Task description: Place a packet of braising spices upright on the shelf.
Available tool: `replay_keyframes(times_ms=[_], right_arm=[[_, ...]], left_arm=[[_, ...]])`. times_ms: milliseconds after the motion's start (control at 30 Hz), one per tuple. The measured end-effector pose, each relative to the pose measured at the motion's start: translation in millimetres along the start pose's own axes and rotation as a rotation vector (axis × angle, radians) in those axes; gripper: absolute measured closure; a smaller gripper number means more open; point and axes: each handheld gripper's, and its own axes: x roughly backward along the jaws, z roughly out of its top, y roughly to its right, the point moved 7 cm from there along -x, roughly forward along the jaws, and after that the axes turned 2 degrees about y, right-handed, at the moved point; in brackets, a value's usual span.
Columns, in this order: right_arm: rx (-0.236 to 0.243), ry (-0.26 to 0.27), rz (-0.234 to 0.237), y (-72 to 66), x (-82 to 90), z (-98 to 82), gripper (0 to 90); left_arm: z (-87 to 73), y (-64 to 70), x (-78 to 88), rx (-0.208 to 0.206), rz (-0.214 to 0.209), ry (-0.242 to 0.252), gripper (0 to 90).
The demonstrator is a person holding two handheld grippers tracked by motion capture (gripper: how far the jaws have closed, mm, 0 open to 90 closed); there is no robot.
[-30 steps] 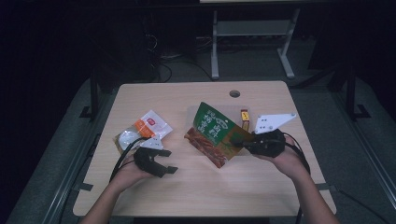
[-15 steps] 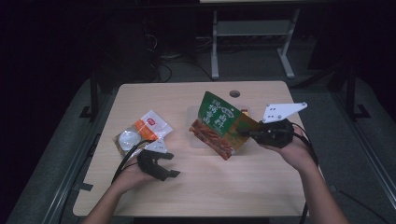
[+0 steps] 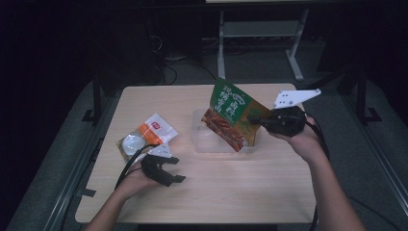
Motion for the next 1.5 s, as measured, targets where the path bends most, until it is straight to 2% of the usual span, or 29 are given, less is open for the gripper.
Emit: replay_keyframes(times_ms=[300,633,833,933,1000,1133,1333,1500], right_arm=[[-0.03,0.003,-0.05,22.9,0.1,4.4,90.0],[-0.07,-0.011,-0.097,43.9,-7.1,-1.3,90.0],[-0.076,-0.024,-0.111,46.2,-9.9,-7.0,90.0],[-0.086,-0.038,-0.119,48.0,-12.4,-13.8,90.0],[-0.086,-0.039,-0.124,48.1,-13.4,-16.0,90.0],[-0.094,-0.04,-0.131,49.3,-14.4,-20.3,90.0],[-0.103,-0.057,-0.125,48.8,-18.0,-27.8,90.0],[-0.099,-0.06,-0.124,48.1,-19.8,-27.3,90.0]], left_arm=[[-0.6,0.3,-1.3,-0.003,0.0,-0.006,22.5],[-1.0,1.5,-3.3,-0.007,-0.004,-0.011,22.5],[-1.3,1.7,-4.1,-0.005,-0.006,-0.011,22.5],[-2.1,0.9,-4.2,-0.019,-0.004,-0.021,22.5],[-1.6,2.1,-5.3,-0.006,-0.006,-0.01,22.5],[-2.1,2.0,-5.7,-0.007,-0.009,-0.016,22.5],[-2.6,2.3,-6.2,-0.01,-0.009,-0.02,22.3],[-3.1,2.9,-7.0,-0.014,-0.011,-0.024,21.6]])
